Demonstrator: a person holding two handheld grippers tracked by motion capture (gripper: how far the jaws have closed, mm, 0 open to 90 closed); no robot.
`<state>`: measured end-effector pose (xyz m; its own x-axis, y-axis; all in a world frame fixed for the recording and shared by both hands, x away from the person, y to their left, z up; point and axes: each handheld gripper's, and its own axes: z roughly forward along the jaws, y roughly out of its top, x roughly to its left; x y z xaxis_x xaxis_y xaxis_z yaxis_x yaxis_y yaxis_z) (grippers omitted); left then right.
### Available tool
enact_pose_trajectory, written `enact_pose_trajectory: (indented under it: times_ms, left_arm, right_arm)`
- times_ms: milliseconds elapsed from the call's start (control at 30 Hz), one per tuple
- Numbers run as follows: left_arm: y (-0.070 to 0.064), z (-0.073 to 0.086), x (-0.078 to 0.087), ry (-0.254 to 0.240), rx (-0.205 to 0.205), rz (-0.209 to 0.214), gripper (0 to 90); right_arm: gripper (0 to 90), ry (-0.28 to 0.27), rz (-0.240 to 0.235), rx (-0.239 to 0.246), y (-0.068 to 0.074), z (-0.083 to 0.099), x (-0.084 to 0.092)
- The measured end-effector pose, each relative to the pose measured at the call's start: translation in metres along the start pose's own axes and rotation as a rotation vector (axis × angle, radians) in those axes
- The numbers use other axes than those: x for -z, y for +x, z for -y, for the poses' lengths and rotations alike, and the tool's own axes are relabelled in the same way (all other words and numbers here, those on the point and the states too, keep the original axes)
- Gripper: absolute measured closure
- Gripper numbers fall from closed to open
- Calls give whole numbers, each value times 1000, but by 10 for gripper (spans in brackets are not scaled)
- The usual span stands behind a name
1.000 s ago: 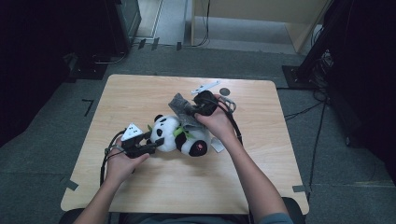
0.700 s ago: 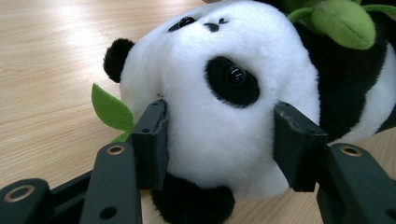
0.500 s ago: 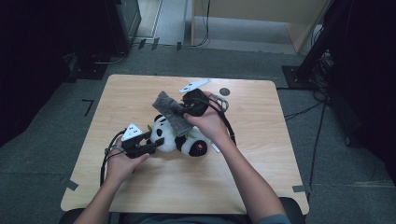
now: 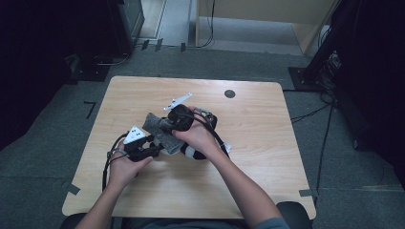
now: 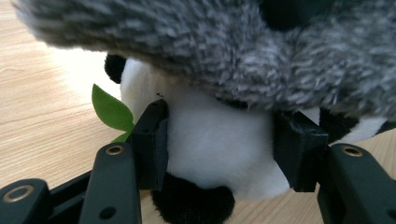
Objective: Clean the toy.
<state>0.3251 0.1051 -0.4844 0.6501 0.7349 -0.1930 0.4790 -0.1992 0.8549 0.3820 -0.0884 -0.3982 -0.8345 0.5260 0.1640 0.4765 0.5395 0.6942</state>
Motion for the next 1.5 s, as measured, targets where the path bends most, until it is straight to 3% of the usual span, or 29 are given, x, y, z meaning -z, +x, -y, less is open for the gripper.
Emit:
enact_pose_trajectory:
  times_ms: [100,267,600,700,1200,1500]
  left_arm:
    - [0,0,0,-3,-1,-1,435]
    - [-1,-1,0,-1,-12,-9,433]
    - [0,0,0,-2,-6,-1,435]
    - [-1,0,0,-2,-8,-3,435]
    - [0,0,0,-1,-6,2,437]
    - [0,0,0,0,-7,1,437]
  right_arm:
    - [795,-21,-1,-18,-5,3,3]
    - [790,-51,41,-67,-23,8,15]
    - [793,-52,130,-140,-52,21,32]
    - [793,-61,131,-153,-59,26,35]
    - [793,-101,195,-191,-78,36,63]
    - [797,-143,207,-185,-77,29,83]
